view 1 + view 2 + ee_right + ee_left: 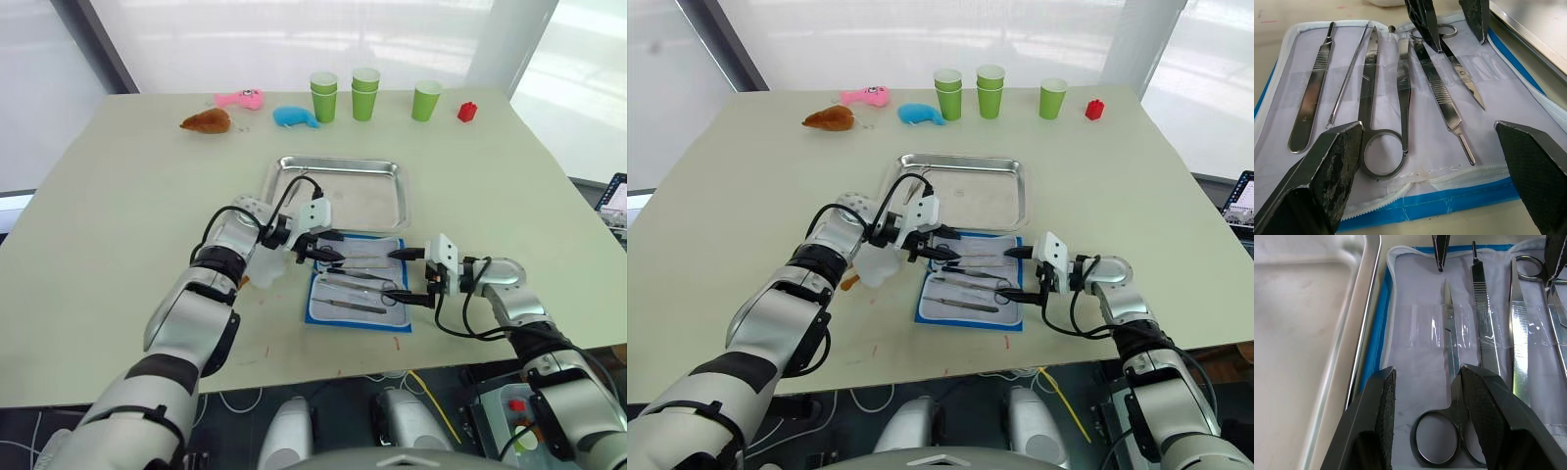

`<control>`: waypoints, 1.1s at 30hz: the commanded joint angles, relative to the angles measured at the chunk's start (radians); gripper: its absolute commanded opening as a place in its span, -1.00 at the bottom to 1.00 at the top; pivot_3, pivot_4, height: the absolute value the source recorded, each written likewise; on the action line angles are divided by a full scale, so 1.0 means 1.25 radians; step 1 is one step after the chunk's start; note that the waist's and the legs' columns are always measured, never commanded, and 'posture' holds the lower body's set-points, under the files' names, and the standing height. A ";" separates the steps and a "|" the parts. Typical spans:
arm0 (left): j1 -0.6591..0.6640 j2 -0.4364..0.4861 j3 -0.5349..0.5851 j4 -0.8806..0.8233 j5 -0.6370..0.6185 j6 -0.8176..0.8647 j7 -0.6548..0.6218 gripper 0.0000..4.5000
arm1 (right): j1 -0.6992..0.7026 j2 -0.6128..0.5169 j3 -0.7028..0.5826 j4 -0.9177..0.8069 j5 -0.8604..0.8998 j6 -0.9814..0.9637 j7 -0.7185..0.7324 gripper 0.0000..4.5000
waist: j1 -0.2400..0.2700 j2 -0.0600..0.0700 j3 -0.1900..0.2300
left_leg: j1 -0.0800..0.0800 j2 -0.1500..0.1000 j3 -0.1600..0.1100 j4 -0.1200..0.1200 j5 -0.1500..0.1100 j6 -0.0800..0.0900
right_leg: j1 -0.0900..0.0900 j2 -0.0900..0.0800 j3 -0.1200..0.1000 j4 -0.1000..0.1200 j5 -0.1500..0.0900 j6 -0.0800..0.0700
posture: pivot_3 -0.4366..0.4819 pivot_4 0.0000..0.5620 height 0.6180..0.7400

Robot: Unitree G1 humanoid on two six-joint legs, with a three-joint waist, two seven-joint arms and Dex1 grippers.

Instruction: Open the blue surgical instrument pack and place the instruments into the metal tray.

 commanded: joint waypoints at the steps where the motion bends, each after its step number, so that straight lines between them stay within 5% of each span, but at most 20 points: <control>1: 0.003 -0.006 0.002 0.006 0.015 -0.004 -0.031 -0.01 | 0.053 0.000 0.062 0.063 -0.084 0.030 -0.019 1.00 | 0.000 0.000 0.000 | 0.000 0.000 0.000 0.000 0.000 0.000 | 0.000 0.000 0.000 0.000 0.000 0.000 | -0.05 -0.47 1.00; 4: 0.005 -0.006 0.001 0.007 0.017 0.003 -0.049 -0.23 | 0.054 0.000 0.062 0.061 -0.084 0.031 -0.020 1.00 | 0.000 0.000 0.000 | 0.000 0.000 0.000 0.000 0.000 0.000 | 0.000 0.000 0.000 0.000 0.000 0.000 | -0.05 -0.47 1.00; 8: 0.001 -0.004 0.005 0.012 0.020 0.021 -0.058 -0.97 | 0.057 0.000 0.063 0.058 -0.084 0.032 -0.021 1.00 | 0.000 0.000 0.000 | 0.000 0.000 0.000 0.000 0.000 0.000 | 0.000 0.000 0.000 0.000 0.000 0.000 | -0.05 -0.47 1.00; 20: -0.029 -0.008 -0.004 -0.035 0.038 0.057 -0.072 -0.99 | 0.056 0.007 0.066 0.057 -0.084 0.034 -0.022 1.00 | -0.001 0.000 0.000 | 0.000 0.000 0.000 0.000 0.000 0.000 | 0.000 0.000 0.000 0.000 0.000 0.000 | -0.05 -0.47 1.00; 33: -0.078 0.004 -0.049 -0.186 0.105 0.261 -0.088 -0.99 | 0.055 0.013 0.069 0.063 -0.087 0.029 -0.024 1.00 | -0.003 0.000 0.000 | 0.000 0.000 -0.001 0.000 0.000 0.000 | 0.000 0.001 0.000 0.000 0.000 0.000 | -0.05 -0.47 1.00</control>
